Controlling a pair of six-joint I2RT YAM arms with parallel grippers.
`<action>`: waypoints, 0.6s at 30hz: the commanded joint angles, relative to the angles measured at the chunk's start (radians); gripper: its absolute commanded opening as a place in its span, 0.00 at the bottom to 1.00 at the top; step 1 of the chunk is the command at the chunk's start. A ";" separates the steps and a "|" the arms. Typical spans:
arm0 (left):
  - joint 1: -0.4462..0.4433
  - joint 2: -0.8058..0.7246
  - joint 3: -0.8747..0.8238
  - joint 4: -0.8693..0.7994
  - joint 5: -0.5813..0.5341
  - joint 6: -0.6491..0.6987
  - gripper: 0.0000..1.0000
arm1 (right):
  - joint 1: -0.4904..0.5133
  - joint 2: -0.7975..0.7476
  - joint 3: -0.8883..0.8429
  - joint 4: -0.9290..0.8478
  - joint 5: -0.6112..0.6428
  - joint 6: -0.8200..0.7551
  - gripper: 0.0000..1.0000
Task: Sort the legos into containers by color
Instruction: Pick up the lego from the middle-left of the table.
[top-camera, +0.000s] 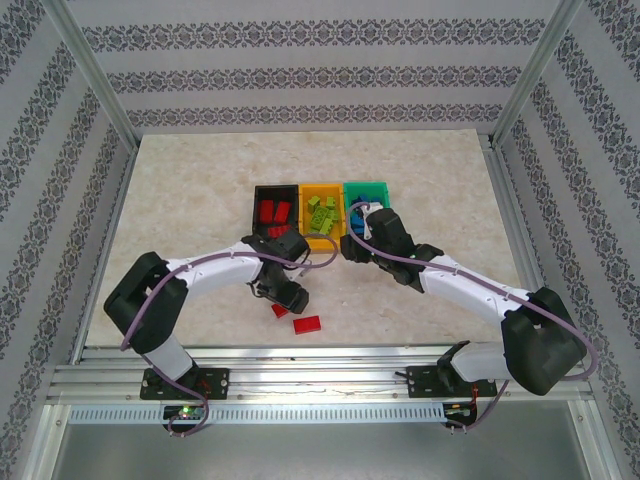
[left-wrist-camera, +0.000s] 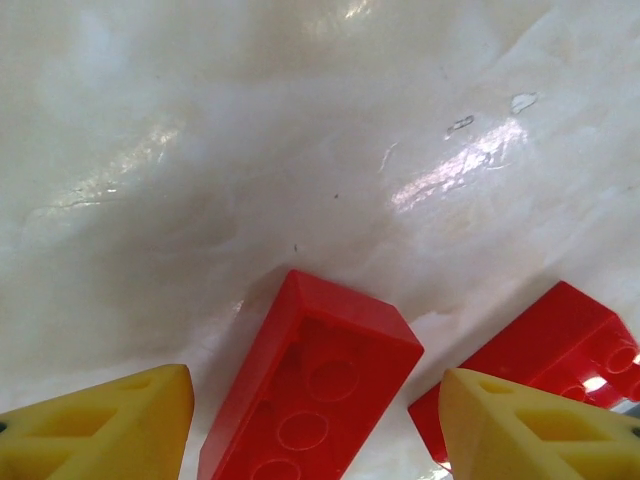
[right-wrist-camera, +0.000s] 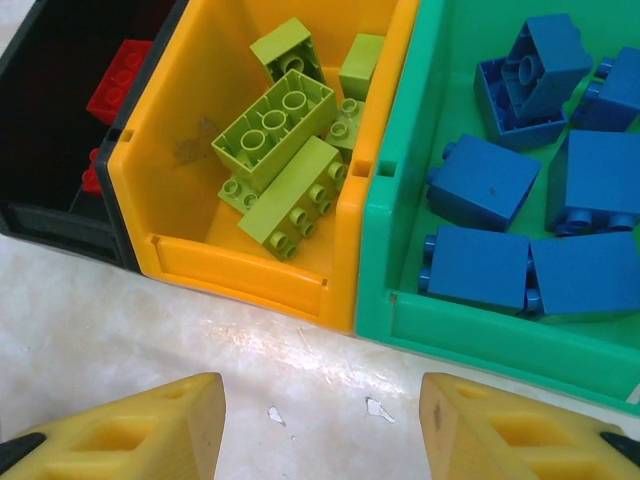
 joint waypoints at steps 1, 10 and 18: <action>-0.019 0.031 0.030 -0.067 -0.054 0.033 0.66 | 0.001 0.014 0.009 0.027 -0.010 0.021 0.55; -0.034 0.079 0.046 -0.084 -0.100 0.041 0.62 | 0.000 0.043 0.024 0.039 -0.021 0.023 0.55; -0.036 0.073 0.028 -0.043 -0.083 0.036 0.46 | 0.010 0.069 0.031 0.050 -0.027 0.030 0.55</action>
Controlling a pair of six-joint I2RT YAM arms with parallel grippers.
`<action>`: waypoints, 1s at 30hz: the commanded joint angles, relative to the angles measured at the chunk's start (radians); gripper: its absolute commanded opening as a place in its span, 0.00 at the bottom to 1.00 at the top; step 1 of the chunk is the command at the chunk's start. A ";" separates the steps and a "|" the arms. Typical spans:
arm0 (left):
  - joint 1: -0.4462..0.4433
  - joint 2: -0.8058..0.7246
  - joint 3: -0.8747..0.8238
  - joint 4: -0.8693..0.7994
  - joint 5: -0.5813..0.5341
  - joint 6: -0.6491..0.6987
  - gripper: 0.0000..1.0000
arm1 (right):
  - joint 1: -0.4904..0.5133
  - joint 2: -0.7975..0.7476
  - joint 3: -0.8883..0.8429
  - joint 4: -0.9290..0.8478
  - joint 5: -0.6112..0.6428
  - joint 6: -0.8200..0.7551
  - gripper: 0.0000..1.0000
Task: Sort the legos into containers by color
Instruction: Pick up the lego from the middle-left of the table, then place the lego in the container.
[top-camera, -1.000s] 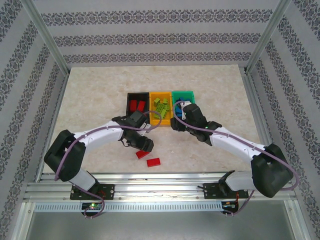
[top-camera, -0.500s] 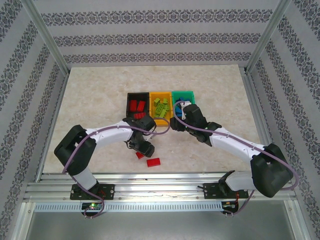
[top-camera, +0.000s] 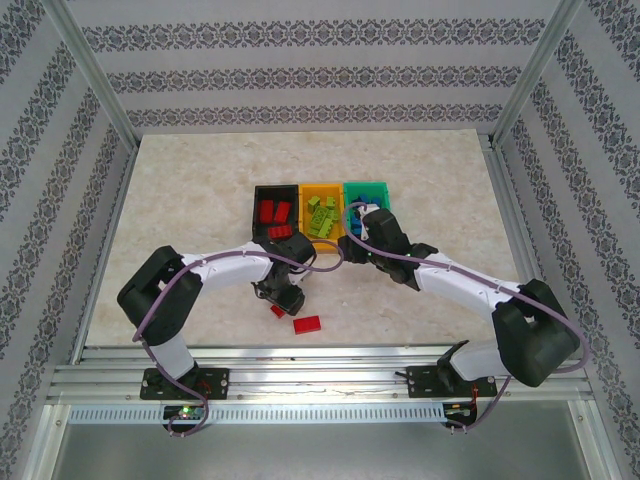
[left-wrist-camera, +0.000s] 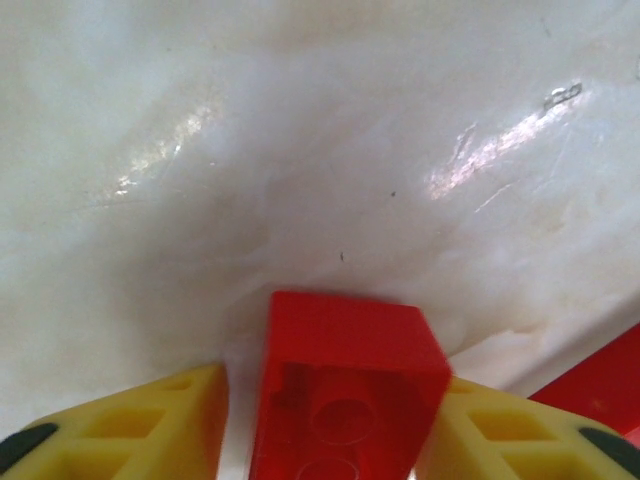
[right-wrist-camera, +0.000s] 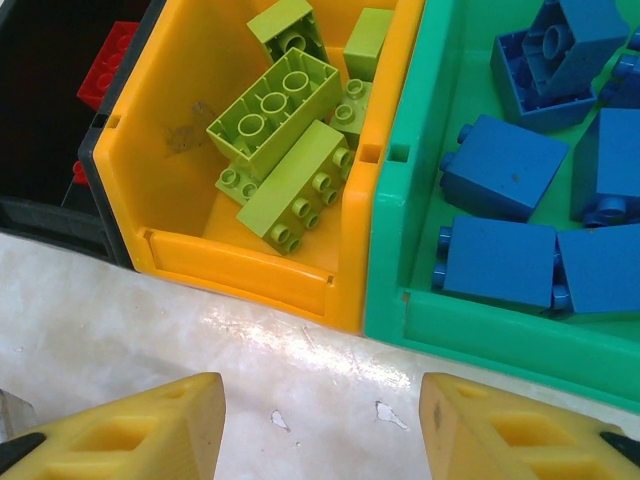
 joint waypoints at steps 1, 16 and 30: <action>-0.012 0.008 0.007 -0.012 -0.002 0.009 0.44 | 0.009 0.016 0.031 0.025 -0.013 0.011 0.55; 0.010 -0.103 0.048 0.042 -0.042 -0.039 0.31 | 0.012 0.006 0.035 0.027 -0.013 0.011 0.55; 0.252 -0.141 0.228 0.140 0.051 -0.050 0.30 | 0.012 -0.087 -0.028 0.011 0.017 0.020 0.55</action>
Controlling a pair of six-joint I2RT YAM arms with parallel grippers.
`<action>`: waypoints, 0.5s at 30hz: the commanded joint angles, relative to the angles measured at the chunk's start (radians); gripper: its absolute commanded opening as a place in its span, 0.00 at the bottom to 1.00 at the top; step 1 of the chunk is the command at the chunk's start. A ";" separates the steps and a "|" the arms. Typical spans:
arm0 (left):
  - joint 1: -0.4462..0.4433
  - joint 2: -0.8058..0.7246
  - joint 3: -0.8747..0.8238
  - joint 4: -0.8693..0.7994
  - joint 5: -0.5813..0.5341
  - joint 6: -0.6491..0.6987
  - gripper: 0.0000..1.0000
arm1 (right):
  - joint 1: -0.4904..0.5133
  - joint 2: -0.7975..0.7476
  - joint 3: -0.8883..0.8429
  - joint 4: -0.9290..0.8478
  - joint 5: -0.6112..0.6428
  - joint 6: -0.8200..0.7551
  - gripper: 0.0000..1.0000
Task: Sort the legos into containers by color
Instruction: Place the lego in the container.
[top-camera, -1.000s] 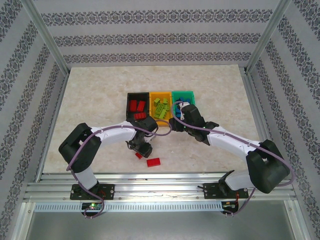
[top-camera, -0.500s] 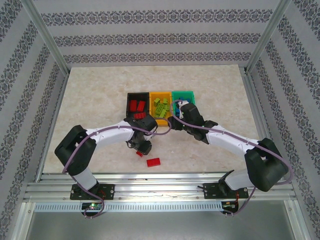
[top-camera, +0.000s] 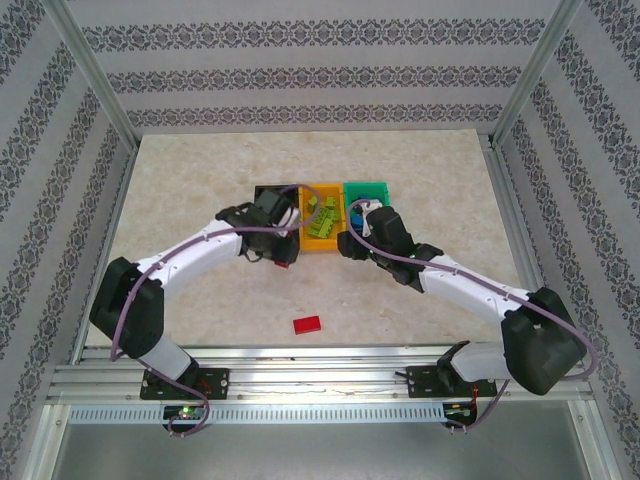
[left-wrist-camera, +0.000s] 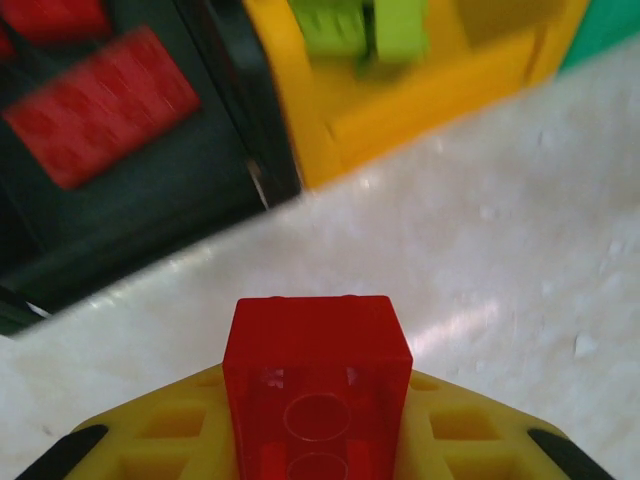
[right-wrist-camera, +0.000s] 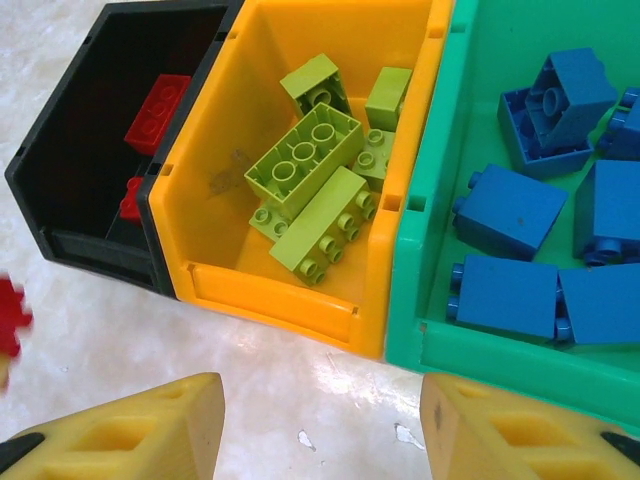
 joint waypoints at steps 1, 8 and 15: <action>0.049 0.014 0.089 0.040 0.022 -0.009 0.30 | 0.010 -0.034 -0.029 -0.006 0.021 0.019 0.55; 0.123 0.115 0.227 0.081 -0.005 -0.076 0.31 | 0.010 -0.092 -0.062 -0.032 0.042 0.022 0.55; 0.200 0.243 0.309 0.120 0.047 -0.127 0.32 | 0.006 -0.173 -0.106 -0.069 0.069 0.032 0.56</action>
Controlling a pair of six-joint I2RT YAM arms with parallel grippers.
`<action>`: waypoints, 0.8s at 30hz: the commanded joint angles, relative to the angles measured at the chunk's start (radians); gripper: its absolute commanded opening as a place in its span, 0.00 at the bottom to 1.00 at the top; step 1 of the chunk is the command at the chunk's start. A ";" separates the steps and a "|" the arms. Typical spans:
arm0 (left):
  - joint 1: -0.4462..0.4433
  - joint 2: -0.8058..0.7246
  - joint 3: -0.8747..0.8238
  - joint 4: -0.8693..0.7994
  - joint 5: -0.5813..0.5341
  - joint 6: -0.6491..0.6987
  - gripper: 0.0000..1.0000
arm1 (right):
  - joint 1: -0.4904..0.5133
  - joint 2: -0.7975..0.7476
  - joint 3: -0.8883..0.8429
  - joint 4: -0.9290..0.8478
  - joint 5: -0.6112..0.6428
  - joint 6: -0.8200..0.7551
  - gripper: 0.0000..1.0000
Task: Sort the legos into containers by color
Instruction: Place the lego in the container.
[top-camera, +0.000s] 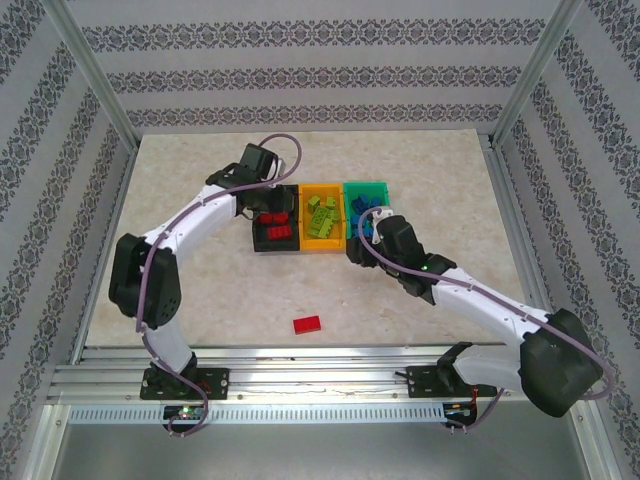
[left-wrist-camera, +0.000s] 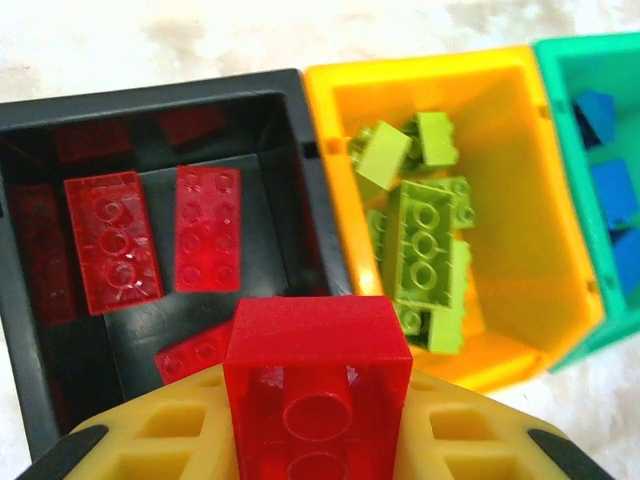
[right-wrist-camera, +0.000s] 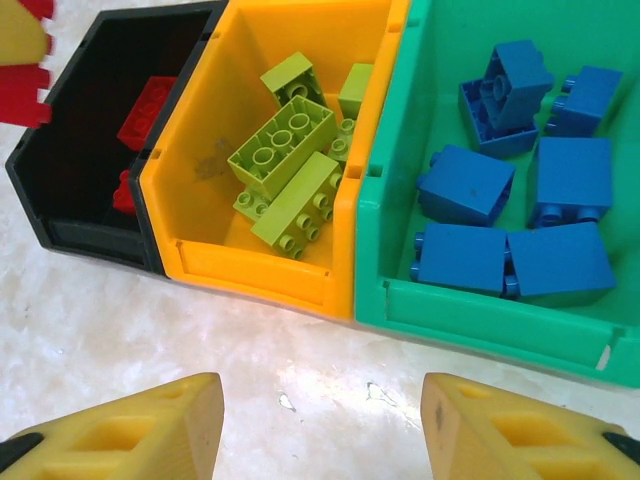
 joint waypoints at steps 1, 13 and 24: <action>0.028 0.052 0.052 0.038 0.018 -0.039 0.32 | 0.006 -0.047 -0.030 -0.038 0.037 0.024 0.55; 0.030 0.128 0.105 0.071 0.073 -0.066 0.64 | -0.006 -0.134 -0.081 -0.059 0.056 0.044 0.56; 0.030 -0.084 -0.113 0.153 0.051 -0.047 0.64 | -0.008 -0.056 -0.045 -0.043 0.006 0.046 0.56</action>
